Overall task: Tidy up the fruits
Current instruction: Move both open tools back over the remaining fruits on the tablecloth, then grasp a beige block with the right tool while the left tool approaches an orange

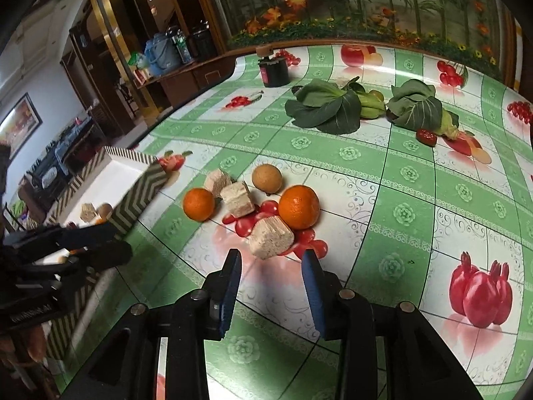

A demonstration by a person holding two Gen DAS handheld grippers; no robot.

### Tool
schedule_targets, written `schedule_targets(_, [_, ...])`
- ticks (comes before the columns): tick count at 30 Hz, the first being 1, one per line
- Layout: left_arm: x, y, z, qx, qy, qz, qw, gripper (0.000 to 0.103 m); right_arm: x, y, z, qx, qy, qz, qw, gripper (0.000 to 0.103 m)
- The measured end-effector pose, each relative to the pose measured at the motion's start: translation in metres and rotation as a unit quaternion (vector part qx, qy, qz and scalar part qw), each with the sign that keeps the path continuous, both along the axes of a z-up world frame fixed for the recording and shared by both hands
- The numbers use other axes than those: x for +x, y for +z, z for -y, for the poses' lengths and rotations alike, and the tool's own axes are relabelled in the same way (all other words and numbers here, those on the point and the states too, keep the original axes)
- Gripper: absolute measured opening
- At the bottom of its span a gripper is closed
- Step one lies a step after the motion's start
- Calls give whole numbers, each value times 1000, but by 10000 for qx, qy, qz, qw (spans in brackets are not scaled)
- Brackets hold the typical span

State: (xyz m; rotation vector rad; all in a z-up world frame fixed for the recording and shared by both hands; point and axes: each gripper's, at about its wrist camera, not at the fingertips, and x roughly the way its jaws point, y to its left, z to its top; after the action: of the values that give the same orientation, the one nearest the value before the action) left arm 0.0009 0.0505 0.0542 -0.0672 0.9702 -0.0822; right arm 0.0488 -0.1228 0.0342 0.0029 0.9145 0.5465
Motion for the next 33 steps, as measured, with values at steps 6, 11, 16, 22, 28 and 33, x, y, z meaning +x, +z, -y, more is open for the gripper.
schedule_targets(6, [-3,8,11,-59,95,220,9997,40,-7,10,1,106,-101,204,9997,36])
schedule_targets(11, [-1,11,24,-141,173,383,9990,40,-8,13,11,148,-179,255,9994,36])
schedule_targets(16, [11,13,28,-317,399,603,9969,40,-9,16,27,232,-280,382,9986,36])
schedule_targets(22, [29,-7,25,-276,457,348,9980,40,-6,11,27,104,-218,309,9992,36])
schedule_targets(28, [37,-19,19,-332,518,232,9978,40,0,3,13,250,17,126,9996,36])
schedule_targets(33, [41,-25,13,-389,541,234,9975,40,8,-8,4,256,59,-66,9996,36])
